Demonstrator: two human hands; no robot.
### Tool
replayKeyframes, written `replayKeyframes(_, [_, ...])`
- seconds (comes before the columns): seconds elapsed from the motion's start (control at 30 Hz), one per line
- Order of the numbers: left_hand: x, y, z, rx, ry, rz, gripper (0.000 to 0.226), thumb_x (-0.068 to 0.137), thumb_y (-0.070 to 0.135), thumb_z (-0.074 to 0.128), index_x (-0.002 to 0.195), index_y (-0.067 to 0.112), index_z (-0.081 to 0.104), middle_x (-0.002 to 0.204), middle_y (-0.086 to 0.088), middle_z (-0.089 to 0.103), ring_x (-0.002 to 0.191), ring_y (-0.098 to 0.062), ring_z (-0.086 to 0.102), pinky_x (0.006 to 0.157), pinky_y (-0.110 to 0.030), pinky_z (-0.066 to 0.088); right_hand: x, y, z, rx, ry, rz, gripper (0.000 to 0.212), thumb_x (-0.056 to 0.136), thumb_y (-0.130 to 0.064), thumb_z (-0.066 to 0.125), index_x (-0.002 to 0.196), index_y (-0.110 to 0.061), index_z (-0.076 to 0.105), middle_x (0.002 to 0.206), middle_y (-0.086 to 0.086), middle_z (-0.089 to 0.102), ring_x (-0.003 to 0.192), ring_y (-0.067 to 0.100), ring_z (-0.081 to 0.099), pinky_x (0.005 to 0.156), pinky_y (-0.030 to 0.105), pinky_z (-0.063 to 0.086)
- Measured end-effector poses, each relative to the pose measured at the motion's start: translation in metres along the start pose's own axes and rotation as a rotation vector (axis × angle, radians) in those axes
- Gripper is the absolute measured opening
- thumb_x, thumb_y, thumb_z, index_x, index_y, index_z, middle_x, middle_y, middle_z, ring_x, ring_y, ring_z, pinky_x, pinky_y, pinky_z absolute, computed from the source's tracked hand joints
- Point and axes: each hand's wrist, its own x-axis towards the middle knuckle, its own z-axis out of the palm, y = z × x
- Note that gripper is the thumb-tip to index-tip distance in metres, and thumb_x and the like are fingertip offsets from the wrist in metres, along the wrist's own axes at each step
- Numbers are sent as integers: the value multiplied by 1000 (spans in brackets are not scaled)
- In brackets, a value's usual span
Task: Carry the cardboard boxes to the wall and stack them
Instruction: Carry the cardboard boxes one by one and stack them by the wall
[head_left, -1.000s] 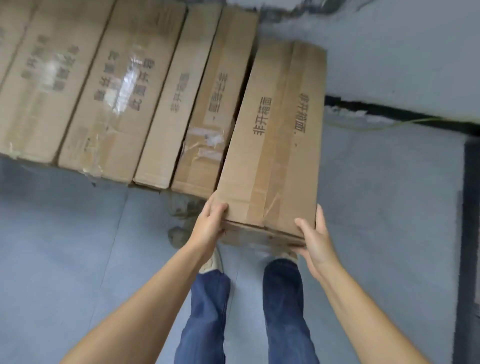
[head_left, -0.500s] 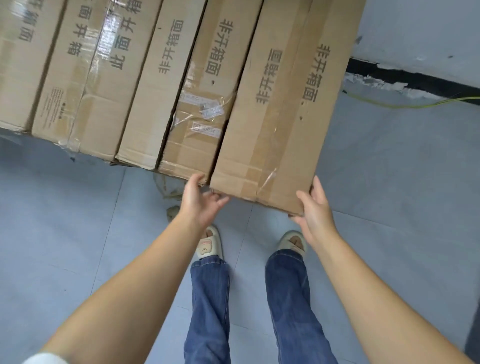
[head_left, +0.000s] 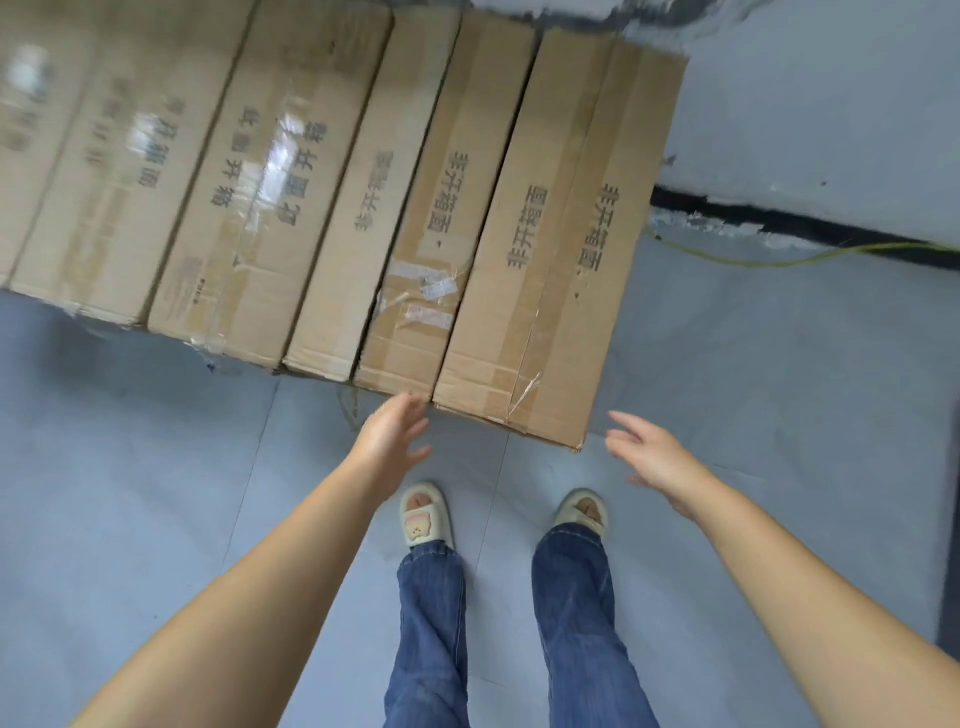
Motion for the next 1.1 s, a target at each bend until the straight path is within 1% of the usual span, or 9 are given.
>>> replayKeyframes(0.2, [-151,42,-28,383,-135,361,30,98,21,48,128,20,54,116,-1,67,112,-19,61,96,-37,48,-133,-26,-58,-155,133,-286,39,93,-16,58,131,-24,52,122,3,64,95,-2,60,81,6,39])
replayKeyframes(0.3, [-210,56,-43,471,-164,583,23,96,22,54,117,31,59,109,6,71,107,-11,63,100,-38,46,-194,-34,-65,-81,188,-401,42,73,-63,66,112,-51,56,109,-10,70,95,-11,61,82,1,41])
replayKeyframes(0.37, [-241,60,-50,445,-171,690,23,97,19,52,117,30,59,108,6,71,106,-10,64,101,-39,45,-224,-36,-63,-5,228,-479,55,63,-75,60,112,-51,57,109,-13,70,101,-4,63,85,5,44])
replayKeyframes(0.47, [-274,64,-57,392,-179,810,41,81,42,58,121,31,56,109,7,70,104,-11,65,98,-38,45,-264,-45,-50,84,309,-578,39,79,-51,63,117,-44,53,110,-21,67,106,-1,62,87,6,44])
replayKeyframes(0.53, [-287,66,-63,363,-190,856,50,78,49,63,124,33,53,111,6,69,105,-12,65,97,-39,45,-286,-48,-37,138,375,-629,33,86,-39,58,118,-43,51,111,-21,67,107,-3,61,84,4,43])
replayKeyframes(0.6, [-293,71,-72,362,-224,902,42,86,40,66,125,32,52,112,4,69,104,-13,66,97,-40,47,-308,-49,-19,177,459,-668,43,79,-54,56,121,-43,50,114,-25,64,108,-5,59,84,3,42])
replayKeyframes(0.7, [-295,85,-91,464,-344,966,43,83,33,58,126,31,52,113,7,69,105,-13,66,92,-36,52,-336,-43,14,305,584,-688,37,86,-36,55,122,-44,49,114,-29,62,109,-5,59,83,1,41])
replayKeyframes(0.87, [-298,113,-119,684,-591,1003,49,85,44,63,130,28,51,118,7,67,109,-11,64,95,-40,47,-380,-15,90,490,845,-683,72,48,-89,61,113,-56,60,111,-22,67,102,0,65,85,11,49])
replayKeyframes(1.1, [-313,112,-103,805,-833,1040,43,84,34,51,126,33,51,115,10,67,107,-9,64,98,-40,45,-435,43,172,685,1125,-572,67,37,-92,61,100,-68,59,107,-21,69,98,1,66,83,12,48])
